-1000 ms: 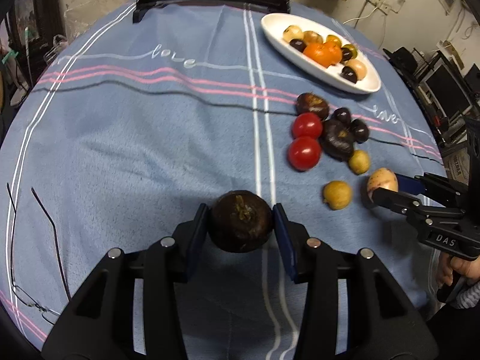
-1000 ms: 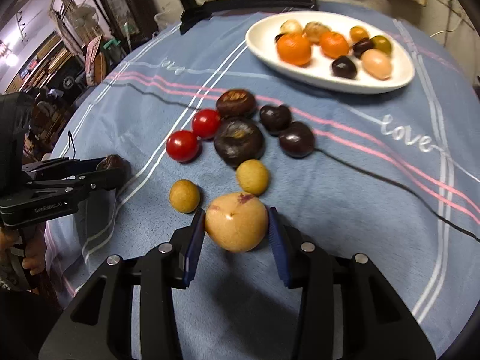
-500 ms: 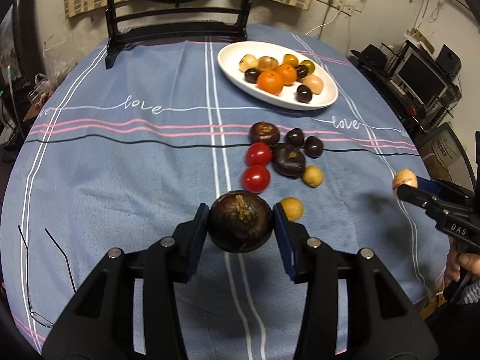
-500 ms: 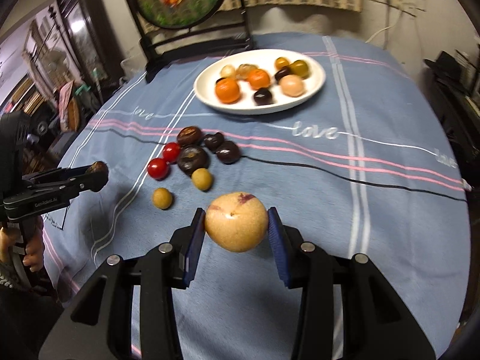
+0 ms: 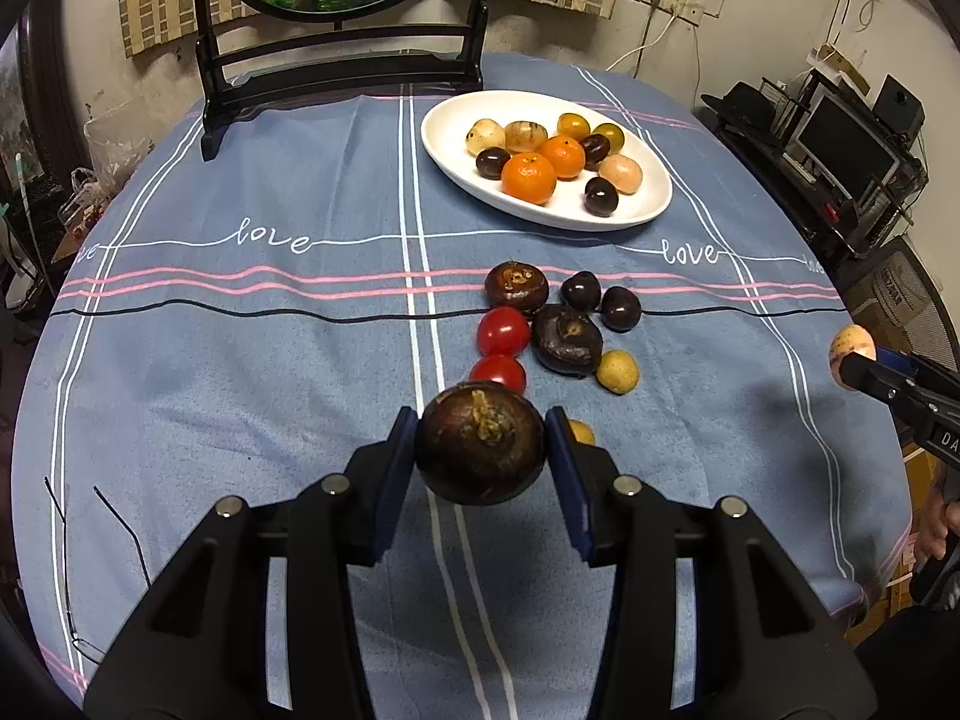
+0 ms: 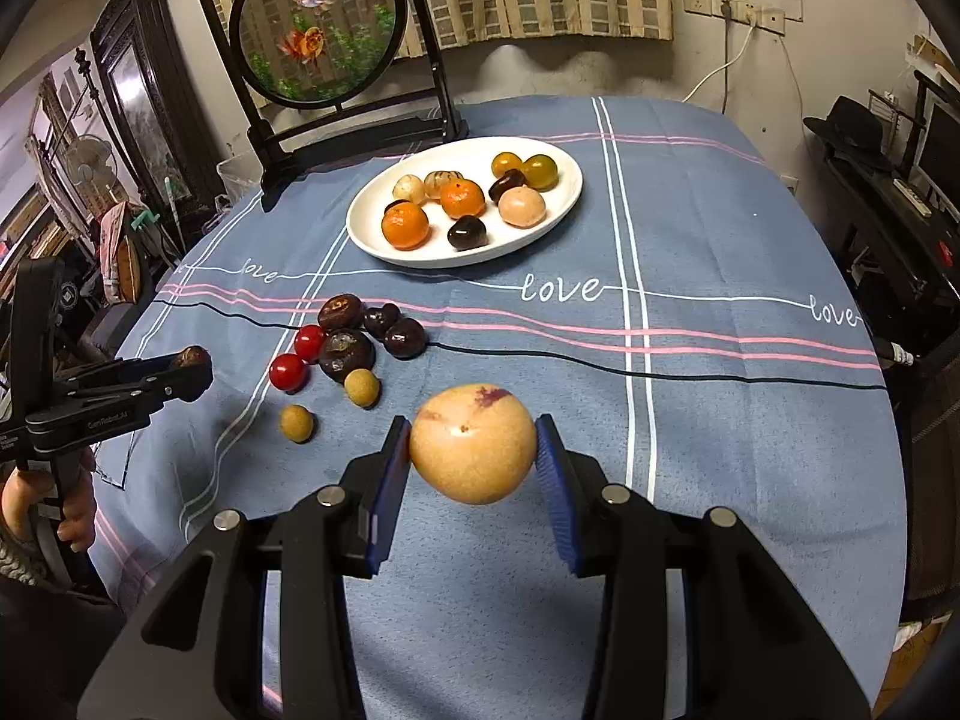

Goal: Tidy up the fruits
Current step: 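Carry the dark plum and pale fruit over the white plate, then open both grippers to drop the plum and pale fruit onto the plate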

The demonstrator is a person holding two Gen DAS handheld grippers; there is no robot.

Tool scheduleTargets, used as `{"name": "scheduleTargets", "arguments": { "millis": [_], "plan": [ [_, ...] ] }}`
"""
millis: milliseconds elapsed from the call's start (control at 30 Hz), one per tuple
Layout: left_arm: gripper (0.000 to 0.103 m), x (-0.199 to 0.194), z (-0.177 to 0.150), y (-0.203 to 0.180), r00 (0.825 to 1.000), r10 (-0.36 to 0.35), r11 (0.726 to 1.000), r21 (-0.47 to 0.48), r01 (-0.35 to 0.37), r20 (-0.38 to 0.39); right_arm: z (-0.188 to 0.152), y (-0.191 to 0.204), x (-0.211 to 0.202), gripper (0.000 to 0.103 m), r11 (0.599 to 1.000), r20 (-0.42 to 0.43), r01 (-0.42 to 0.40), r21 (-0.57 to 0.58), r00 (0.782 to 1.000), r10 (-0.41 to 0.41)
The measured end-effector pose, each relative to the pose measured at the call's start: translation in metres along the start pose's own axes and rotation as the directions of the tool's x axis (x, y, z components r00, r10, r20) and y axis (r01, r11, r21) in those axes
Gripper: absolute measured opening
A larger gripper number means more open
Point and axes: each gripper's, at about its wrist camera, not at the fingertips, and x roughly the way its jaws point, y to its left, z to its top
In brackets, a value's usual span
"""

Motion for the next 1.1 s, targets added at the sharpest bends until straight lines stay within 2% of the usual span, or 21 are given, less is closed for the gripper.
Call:
{"name": "scheduleTargets", "arguments": {
  "millis": [300,400,700,833,1100],
  "plan": [
    [0.044,0.017,0.017,-0.001,1.000,0.017,1.000,-0.005,-0.017,-0.019,0.009,-0.004,0.021,0.042,1.000,-0.046,-0.030,-0.009,0.998,0.029],
    [0.044,0.025,0.031,-0.001,1.000,0.019,1.000,-0.001,-0.019,-0.021,0.021,-0.008,0.030,0.042,0.999,-0.052,-0.038,-0.013,0.998,0.037],
    [0.044,0.057,0.117,-0.015,1.000,0.005,0.999,0.049,-0.006,0.030,0.093,-0.015,0.065,0.042,0.997,0.021,-0.051,-0.049,0.998,0.053],
    [0.044,0.083,0.157,-0.019,0.999,0.007,0.998,0.056,-0.009,0.044,0.124,-0.013,0.093,0.042,0.995,0.031,-0.074,-0.072,0.997,0.076],
    [0.044,0.130,0.196,-0.016,1.000,-0.001,1.000,0.023,0.001,0.029,0.159,-0.010,0.148,0.042,0.992,0.021,-0.106,-0.075,0.994,0.108]
  ]
}}
